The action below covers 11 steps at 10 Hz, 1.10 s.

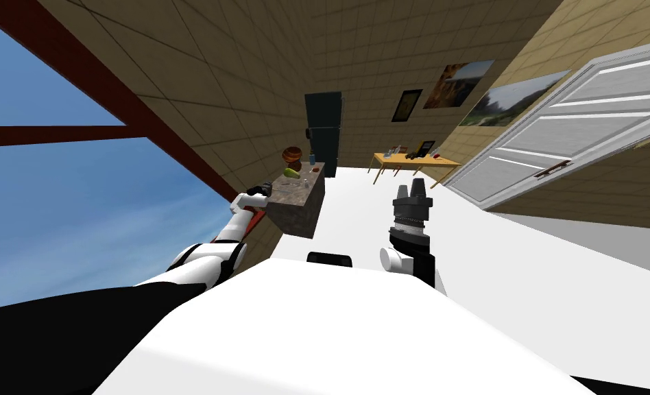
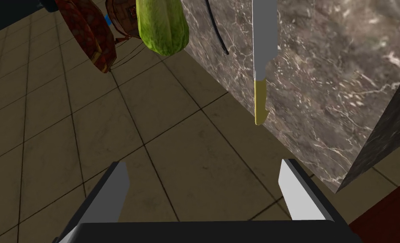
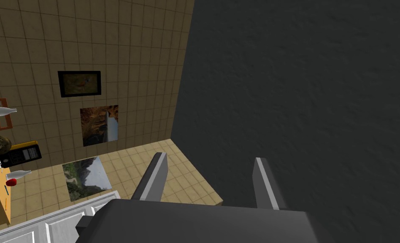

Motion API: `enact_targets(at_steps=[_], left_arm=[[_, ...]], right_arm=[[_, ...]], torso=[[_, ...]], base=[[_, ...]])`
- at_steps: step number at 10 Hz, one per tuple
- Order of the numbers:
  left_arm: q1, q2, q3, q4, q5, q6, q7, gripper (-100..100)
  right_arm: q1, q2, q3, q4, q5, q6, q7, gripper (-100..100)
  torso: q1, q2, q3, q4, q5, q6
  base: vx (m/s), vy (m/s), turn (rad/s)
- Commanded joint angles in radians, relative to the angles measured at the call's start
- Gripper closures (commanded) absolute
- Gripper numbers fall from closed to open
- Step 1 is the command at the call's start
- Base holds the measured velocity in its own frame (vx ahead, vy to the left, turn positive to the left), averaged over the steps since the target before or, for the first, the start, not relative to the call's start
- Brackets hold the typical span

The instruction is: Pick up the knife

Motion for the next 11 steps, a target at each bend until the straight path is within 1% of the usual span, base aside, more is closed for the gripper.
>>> enact_targets(at_steps=[1,2,3,4,5,6,7,8,9,10,11], left_arm=[[-0.046,0.022,0.004,0.05,0.01,0.05,-0.009,-100],[-0.046,0.022,0.004,0.072,0.01,0.063,-0.009,-100],[-0.046,0.022,0.004,0.074,0.01,0.063,-0.009,-100],[-0.085,0.041,0.008,0.119,0.018,0.112,-0.019,-100],[-0.085,0.041,0.008,0.139,0.018,0.115,-0.019,-100],[-0.123,0.059,0.011,0.169,0.026,0.157,-0.028,-100],[-0.123,0.059,0.011,0.205,0.026,0.166,-0.028,-100],[-0.159,0.076,0.014,0.25,0.033,0.196,-0.037,-100],[-0.159,0.076,0.014,0.276,0.033,0.215,-0.037,-100],[-0.193,0.091,0.016,0.312,0.038,0.245,-0.046,-100],[-0.193,0.091,0.016,0.332,0.038,0.263,-0.046,-100]], right_arm=[[0.0,0.0,0.0,0.0,0.0,0.0,0.0,0],[0.0,0.0,0.0,0.0,0.0,0.0,0.0,0],[0.0,0.0,0.0,0.0,0.0,0.0,0.0,0],[0.0,0.0,0.0,0.0,0.0,0.0,0.0,0],[0.0,0.0,0.0,0.0,0.0,0.0,0.0,0],[0.0,0.0,0.0,0.0,0.0,0.0,0.0,0],[0.0,0.0,0.0,0.0,0.0,0.0,0.0,0],[0.0,0.0,0.0,0.0,0.0,0.0,0.0,0],[0.0,0.0,0.0,0.0,0.0,0.0,0.0,0],[0.0,0.0,0.0,0.0,0.0,0.0,0.0,0],[0.0,0.0,0.0,0.0,0.0,0.0,0.0,0]], torso=[[0.0,0.0,0.0,0.0,0.0,0.0],[0.0,0.0,0.0,0.0,0.0,0.001],[0.0,-0.001,0.0,0.0,0.0,0.0],[0.0,0.0,0.0,0.0,0.0,0.0],[0.0,-0.001,0.0,0.0,0.0,0.001],[0.001,-0.001,-0.001,0.0,0.0,0.0],[0.001,-0.002,-0.001,0.0,0.0,0.001],[0.002,-0.002,-0.001,-0.001,0.0,0.0],[0.002,-0.002,-0.001,0.0,0.0,0.001],[0.002,-0.002,-0.001,0.0,0.0,0.0],[0.001,-0.003,-0.002,-0.001,0.0,0.001]], base=[[0.008,0.004,-0.159],[0.011,0.013,-0.137],[0.006,0.01,-0.022],[0.014,0.011,-0.211],[0.017,0.021,-0.122],[0.032,0.034,-0.171],[0.029,0.034,-0.115],[0.029,0.034,-0.166],[0.028,0.033,-0.089],[0.044,0.029,-0.171],[0.048,0.04,-0.109]])
